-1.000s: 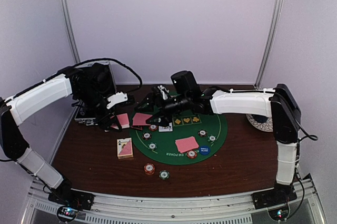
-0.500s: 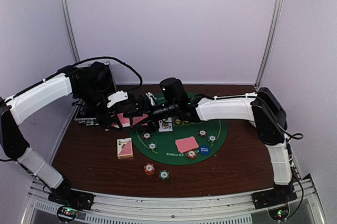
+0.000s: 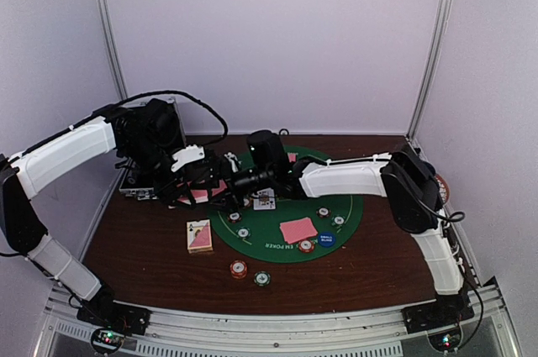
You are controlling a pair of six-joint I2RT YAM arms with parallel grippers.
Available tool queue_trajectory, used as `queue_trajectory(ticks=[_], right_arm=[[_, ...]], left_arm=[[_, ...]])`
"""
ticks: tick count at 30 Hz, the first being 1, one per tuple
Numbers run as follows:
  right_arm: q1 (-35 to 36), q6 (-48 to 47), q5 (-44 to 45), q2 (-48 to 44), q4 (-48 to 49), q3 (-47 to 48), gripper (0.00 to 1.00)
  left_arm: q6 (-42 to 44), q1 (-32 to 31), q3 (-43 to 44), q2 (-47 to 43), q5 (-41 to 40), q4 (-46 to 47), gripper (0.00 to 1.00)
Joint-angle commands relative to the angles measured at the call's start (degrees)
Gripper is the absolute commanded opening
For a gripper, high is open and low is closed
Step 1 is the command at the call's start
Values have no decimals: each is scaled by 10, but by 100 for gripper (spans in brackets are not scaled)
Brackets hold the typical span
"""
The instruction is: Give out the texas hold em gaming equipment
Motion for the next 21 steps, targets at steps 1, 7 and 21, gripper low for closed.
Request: queue_trajectory(ticks=[1,7,21], right_arm=[[6,11,-18,9,17,18,72],[-4,8,-24,-1,15,-3,64],[-31,-41,-28,-53,-32,-58,46]], left_arm=[[2,4,21,2,13,8,0],[3,4,19,1,10,7,0],[3,4,16,-4,7,7,0]])
